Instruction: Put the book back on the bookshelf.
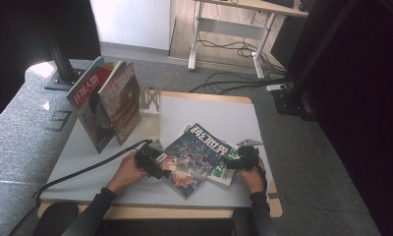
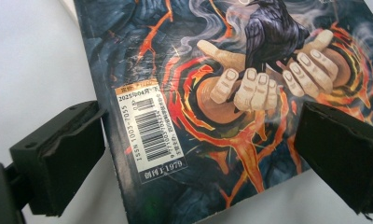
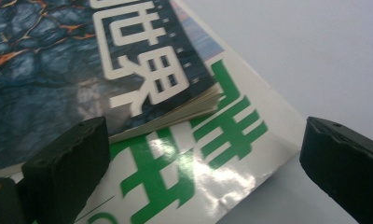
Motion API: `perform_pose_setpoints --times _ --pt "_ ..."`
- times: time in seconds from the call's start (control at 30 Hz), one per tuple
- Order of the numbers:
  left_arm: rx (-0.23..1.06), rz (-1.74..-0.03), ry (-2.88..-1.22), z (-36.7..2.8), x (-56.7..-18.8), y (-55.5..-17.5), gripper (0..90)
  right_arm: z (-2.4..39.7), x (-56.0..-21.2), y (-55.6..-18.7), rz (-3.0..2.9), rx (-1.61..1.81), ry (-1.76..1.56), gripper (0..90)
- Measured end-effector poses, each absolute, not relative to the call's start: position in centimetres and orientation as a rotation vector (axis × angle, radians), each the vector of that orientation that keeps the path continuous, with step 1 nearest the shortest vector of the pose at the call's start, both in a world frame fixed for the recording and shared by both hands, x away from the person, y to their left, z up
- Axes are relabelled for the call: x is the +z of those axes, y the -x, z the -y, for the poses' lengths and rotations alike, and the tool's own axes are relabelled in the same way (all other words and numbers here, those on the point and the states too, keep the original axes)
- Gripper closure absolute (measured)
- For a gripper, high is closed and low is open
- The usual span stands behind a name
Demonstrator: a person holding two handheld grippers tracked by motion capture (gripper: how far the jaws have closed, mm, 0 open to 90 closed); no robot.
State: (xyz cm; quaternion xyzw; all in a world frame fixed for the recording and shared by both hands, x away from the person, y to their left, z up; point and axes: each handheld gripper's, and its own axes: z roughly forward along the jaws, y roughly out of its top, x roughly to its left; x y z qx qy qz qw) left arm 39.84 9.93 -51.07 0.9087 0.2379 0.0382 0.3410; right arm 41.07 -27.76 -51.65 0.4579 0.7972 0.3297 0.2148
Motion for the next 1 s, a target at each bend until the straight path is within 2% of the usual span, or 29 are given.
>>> perform_pose_setpoints --times 1.0 --pt "0.059 -0.548 -2.305 -8.8 -51.6 -35.9 2.9 27.7 -51.8 -46.6 -2.141 0.910 -1.393 0.7"
